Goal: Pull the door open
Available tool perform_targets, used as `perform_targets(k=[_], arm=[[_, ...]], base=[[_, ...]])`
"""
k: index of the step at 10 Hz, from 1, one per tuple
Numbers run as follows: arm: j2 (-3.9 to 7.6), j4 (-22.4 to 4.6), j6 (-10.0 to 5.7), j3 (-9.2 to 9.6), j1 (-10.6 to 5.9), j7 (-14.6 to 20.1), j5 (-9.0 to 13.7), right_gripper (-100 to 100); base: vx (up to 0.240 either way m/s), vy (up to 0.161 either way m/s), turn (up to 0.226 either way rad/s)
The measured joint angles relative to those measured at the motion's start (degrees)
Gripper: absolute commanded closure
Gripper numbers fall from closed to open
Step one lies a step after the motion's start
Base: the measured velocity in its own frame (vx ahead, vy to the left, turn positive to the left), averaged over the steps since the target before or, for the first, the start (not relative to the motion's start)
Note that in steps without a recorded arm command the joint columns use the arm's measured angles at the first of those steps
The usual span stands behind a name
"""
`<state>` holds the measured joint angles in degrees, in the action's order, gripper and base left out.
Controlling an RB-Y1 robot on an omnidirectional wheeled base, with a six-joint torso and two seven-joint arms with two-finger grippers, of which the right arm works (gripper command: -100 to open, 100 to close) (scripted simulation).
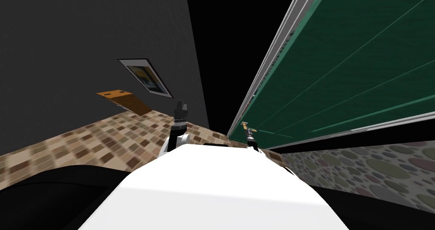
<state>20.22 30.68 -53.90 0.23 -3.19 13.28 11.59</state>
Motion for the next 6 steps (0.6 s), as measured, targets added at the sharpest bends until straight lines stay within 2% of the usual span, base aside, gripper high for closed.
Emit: perform_targets(k=[3,4,5,6], arm=[[0.97,1.3,-0.45,1.77,1.66,1.78,-1.03,100],[1.53,0.22,-1.43,2.52,1.33,2.72,-1.47,100],[1.94,0.49,-1.88,3.13,1.75,3.47,-1.82,100],[2.29,0.62,-2.18,3.62,1.92,4.06,-2.12,100]], base=[[-0.221,-0.06,0.123],[-0.218,-0.061,0.094],[-0.221,-0.04,0.065],[-0.103,-0.012,0.01]])
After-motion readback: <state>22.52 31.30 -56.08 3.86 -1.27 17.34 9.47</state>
